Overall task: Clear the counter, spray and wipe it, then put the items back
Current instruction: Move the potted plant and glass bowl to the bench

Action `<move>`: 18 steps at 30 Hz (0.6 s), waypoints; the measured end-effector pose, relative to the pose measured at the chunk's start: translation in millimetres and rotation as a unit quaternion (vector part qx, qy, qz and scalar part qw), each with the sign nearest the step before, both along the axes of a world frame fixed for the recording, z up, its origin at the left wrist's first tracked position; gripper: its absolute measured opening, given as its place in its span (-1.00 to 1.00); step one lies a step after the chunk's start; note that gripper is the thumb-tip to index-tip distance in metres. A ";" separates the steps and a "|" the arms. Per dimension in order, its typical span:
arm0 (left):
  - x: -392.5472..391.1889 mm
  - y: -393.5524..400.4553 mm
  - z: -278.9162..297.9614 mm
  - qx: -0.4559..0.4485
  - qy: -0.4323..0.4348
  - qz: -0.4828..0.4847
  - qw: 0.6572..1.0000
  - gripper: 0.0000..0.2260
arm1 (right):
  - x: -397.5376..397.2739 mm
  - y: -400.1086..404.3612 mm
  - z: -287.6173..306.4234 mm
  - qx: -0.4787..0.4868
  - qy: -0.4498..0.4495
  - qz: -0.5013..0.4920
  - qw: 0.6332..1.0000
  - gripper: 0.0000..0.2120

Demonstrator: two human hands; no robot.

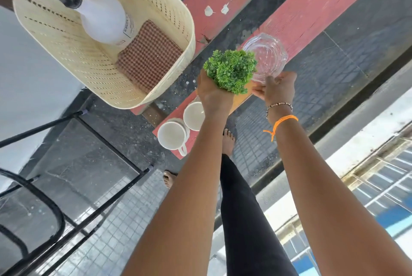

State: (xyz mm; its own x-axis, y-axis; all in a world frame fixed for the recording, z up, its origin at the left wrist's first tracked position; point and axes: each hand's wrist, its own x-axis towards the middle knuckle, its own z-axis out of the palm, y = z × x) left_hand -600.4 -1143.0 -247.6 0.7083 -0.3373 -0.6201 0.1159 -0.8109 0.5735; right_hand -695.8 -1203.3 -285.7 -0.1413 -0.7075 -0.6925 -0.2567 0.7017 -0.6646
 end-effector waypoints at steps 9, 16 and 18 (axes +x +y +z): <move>1.7 19.2 30.1 -0.027 0.099 -0.016 0.995 -0.40 | -1.8 3.4 8.7 0.077 -0.010 0.021 0.997 -0.80; -0.8 50.1 84.0 -0.106 0.072 0.029 0.991 -0.47 | -1.6 23.5 72.7 0.068 0.043 0.238 0.968 -0.68; 5.0 59.3 96.6 -0.128 0.071 0.062 0.987 -0.55 | 1.1 28.8 97.5 0.019 0.041 0.272 0.961 -0.67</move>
State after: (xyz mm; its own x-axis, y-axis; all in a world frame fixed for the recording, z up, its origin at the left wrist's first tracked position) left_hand -595.4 -1083.7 -151.0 0.6666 -0.4125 -0.6208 0.2984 -0.6156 0.7294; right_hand -694.7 -1174.5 -188.1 0.1873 -0.6664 -0.7217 -0.6431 0.4722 -0.6029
